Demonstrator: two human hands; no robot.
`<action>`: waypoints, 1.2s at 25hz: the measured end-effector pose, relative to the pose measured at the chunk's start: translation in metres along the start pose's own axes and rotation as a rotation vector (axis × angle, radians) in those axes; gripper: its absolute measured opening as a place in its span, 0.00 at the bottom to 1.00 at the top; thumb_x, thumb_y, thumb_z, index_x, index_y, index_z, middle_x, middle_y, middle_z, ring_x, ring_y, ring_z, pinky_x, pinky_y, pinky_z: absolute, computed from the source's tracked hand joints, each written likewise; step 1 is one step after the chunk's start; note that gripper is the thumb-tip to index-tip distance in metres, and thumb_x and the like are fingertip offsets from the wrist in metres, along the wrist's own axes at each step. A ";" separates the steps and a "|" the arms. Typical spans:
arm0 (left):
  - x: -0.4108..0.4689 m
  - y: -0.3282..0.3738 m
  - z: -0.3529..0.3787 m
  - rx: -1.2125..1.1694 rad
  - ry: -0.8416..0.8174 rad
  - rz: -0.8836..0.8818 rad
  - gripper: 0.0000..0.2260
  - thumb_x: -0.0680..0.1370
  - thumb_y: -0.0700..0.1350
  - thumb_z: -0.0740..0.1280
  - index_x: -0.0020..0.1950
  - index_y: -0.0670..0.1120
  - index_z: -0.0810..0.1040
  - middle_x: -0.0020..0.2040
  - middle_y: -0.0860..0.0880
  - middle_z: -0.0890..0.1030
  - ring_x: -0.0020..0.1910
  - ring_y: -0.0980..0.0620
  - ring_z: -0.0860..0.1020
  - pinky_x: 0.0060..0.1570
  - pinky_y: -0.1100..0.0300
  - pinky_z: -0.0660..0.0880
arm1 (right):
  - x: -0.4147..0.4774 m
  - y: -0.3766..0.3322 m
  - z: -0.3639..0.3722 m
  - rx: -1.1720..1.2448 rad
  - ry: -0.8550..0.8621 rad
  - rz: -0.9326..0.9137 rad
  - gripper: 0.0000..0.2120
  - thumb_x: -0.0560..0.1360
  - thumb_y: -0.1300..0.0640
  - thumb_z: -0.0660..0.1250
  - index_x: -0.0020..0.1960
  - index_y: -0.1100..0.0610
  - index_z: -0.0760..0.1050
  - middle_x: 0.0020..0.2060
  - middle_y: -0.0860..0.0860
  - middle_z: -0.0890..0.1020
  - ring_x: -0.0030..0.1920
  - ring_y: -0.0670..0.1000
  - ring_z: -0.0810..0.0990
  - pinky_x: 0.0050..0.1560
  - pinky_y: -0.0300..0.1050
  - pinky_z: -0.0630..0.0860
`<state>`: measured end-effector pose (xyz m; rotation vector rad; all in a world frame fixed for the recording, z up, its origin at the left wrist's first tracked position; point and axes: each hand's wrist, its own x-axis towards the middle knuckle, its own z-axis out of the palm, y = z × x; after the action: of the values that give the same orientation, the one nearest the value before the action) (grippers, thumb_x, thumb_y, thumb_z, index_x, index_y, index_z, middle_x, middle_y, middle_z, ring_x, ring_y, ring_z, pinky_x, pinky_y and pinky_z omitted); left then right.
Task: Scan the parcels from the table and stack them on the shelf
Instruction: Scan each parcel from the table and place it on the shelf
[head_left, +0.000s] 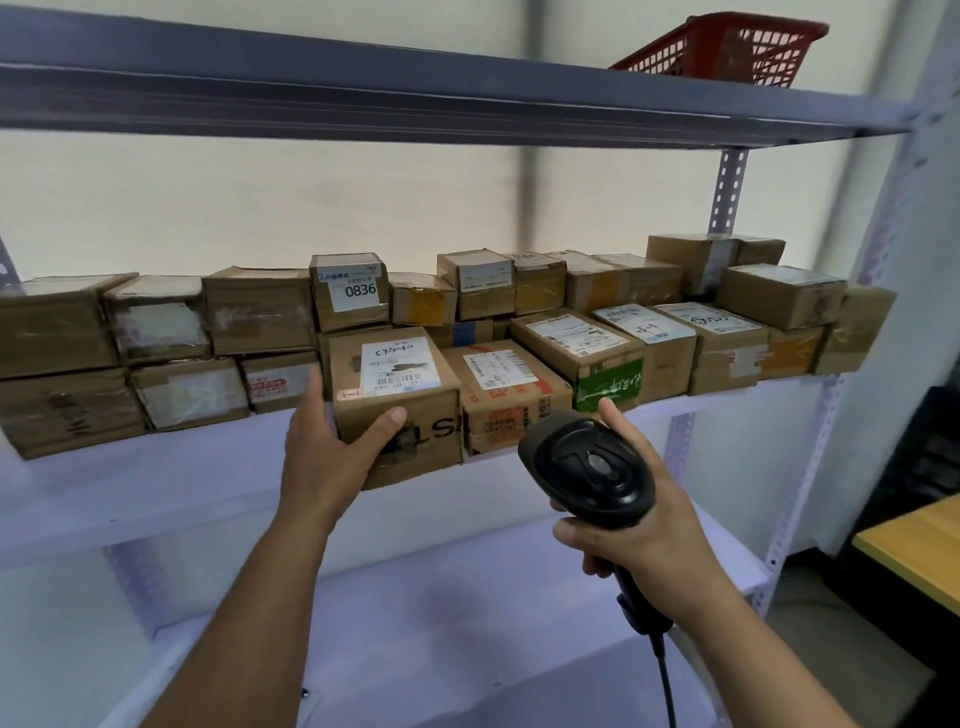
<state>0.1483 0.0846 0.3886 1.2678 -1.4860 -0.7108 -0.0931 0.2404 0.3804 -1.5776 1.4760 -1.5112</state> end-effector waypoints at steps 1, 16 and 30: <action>-0.005 0.003 0.002 0.059 0.078 0.044 0.47 0.68 0.64 0.72 0.79 0.56 0.50 0.78 0.49 0.58 0.76 0.47 0.57 0.70 0.42 0.63 | -0.001 0.001 -0.005 0.002 -0.002 -0.001 0.49 0.65 0.69 0.78 0.68 0.29 0.59 0.58 0.55 0.80 0.32 0.52 0.83 0.31 0.42 0.78; -0.158 0.074 0.178 0.205 0.071 0.469 0.29 0.71 0.57 0.67 0.68 0.45 0.71 0.62 0.46 0.75 0.58 0.46 0.73 0.55 0.48 0.74 | -0.080 0.030 -0.164 0.064 0.087 0.025 0.49 0.64 0.68 0.79 0.66 0.26 0.62 0.58 0.48 0.81 0.45 0.54 0.85 0.34 0.50 0.82; -0.342 0.174 0.420 0.086 -0.398 0.552 0.37 0.67 0.66 0.61 0.69 0.46 0.70 0.65 0.46 0.74 0.64 0.44 0.71 0.62 0.50 0.67 | -0.247 0.072 -0.392 -0.047 0.407 0.129 0.51 0.62 0.65 0.82 0.71 0.31 0.60 0.59 0.42 0.80 0.43 0.41 0.82 0.34 0.37 0.78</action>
<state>-0.3277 0.3852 0.3059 0.7343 -2.0954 -0.5457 -0.4262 0.5659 0.3259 -1.2161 1.8035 -1.8051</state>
